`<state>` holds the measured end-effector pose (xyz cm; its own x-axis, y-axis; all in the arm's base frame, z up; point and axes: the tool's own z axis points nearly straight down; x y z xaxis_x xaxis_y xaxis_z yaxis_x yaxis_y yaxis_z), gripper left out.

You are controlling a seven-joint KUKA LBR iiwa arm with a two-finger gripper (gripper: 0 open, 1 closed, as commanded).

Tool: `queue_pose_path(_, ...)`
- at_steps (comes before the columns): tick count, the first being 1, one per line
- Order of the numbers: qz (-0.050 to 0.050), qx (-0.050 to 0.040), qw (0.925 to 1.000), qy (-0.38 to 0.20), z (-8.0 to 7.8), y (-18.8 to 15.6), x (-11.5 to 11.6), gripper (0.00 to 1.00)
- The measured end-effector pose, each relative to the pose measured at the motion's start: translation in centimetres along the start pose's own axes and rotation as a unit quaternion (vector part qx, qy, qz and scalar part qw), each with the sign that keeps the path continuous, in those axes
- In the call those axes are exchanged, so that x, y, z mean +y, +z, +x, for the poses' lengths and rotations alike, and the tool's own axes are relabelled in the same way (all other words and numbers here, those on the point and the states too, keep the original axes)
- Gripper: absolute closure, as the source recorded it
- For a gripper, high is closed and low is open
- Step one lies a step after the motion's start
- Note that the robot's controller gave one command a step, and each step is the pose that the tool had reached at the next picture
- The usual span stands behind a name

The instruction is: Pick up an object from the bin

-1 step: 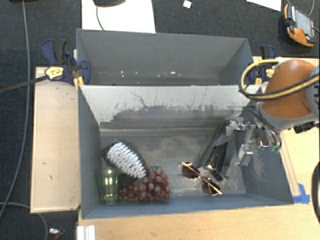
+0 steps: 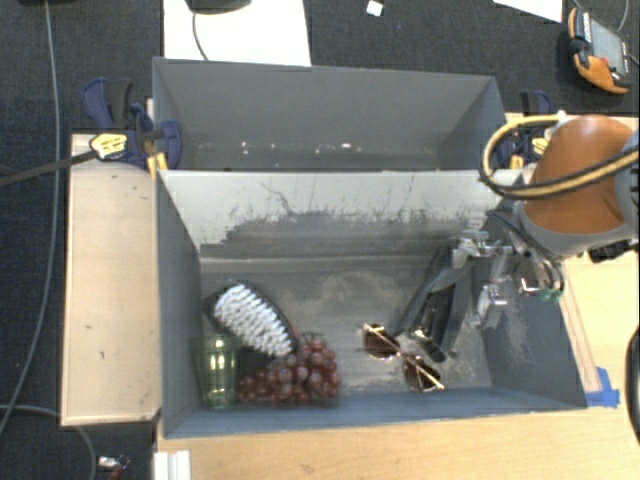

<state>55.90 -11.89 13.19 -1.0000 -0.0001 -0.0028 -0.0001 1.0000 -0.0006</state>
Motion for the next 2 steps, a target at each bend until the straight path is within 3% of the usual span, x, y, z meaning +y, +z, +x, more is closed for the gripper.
queue_pose_path(1,0.004,-0.0030,0.9851,-0.172,-2.2,5.5,3.4,0.00)
queue_pose_path(2,0.001,-0.0023,0.9592,-0.283,-1.4,0.3,5.0,0.00)
